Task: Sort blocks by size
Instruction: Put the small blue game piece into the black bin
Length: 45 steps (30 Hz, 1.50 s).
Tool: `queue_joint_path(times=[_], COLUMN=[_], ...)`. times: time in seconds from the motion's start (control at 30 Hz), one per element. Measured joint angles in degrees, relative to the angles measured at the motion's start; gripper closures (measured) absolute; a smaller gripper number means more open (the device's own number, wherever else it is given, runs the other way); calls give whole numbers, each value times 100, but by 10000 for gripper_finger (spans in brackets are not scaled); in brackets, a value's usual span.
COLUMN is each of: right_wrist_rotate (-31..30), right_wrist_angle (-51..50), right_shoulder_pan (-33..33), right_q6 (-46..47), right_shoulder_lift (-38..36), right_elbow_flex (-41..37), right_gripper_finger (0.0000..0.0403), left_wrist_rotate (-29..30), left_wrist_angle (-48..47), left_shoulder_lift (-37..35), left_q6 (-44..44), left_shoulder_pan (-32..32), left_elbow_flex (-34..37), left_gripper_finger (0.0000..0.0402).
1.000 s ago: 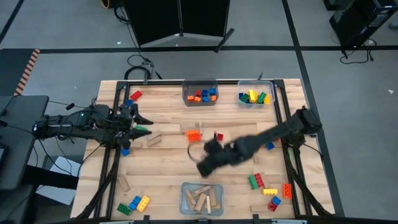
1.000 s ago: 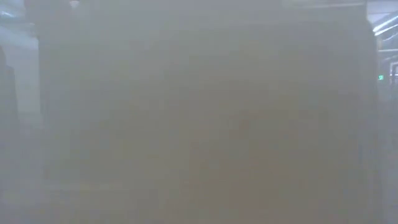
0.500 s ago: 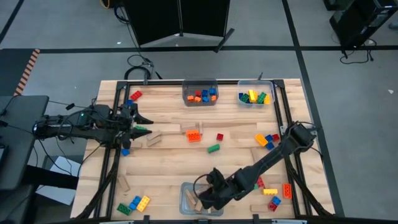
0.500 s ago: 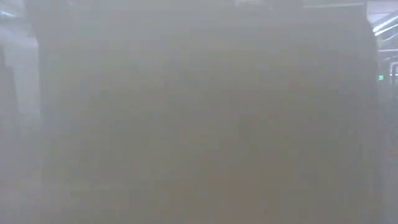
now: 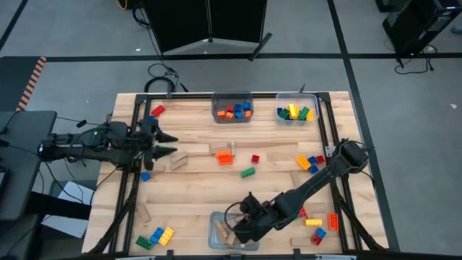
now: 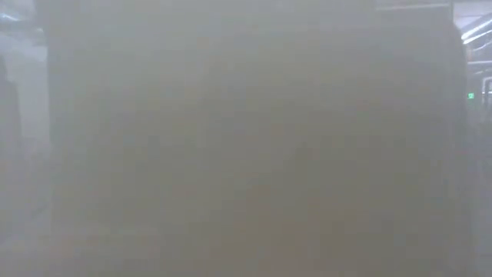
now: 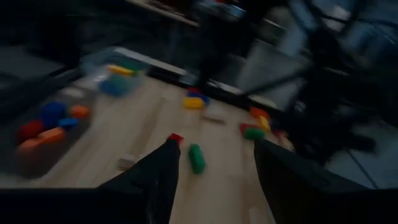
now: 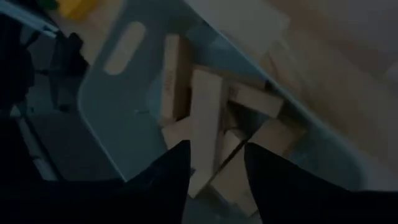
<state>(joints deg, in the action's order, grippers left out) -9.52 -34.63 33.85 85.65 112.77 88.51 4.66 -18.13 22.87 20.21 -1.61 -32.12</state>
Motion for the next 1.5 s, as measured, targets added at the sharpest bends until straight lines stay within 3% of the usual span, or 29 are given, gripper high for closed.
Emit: queue_joint_path(times=[0.13,0.3,0.63,0.93,1.23,1.5], right_wrist_rotate=[-335,-434,-432,-388,-277,-587], right_wrist_angle=[-931,-2112,-439,162,973,1218], right_shoulder_pan=[-23,-146,-361,-822,-1351,-1725], right_q6=[-379,-740,-893,-1588,-3256,-3635], right_shoulder_lift=[-365,-999,-3576,-5363,-5899,-5895], right_elbow_flex=[0,-426,-3710,-5579,-6504,-6509], right_gripper_finger=[246,252,254,253,255,256], left_wrist_rotate=[922,1555,1963,2136,2129,2071], left_wrist_angle=[-94,-145,257,465,623,520], left_shoulder_lift=[0,214,1344,2042,2149,2162], left_q6=[562,551,546,1189,873,1014], left_shoulder_pan=[7,14,31,516,903,1187], left_elbow_flex=[0,0,0,0,0,0], left_gripper_finger=[188,188,188,188,188,188])
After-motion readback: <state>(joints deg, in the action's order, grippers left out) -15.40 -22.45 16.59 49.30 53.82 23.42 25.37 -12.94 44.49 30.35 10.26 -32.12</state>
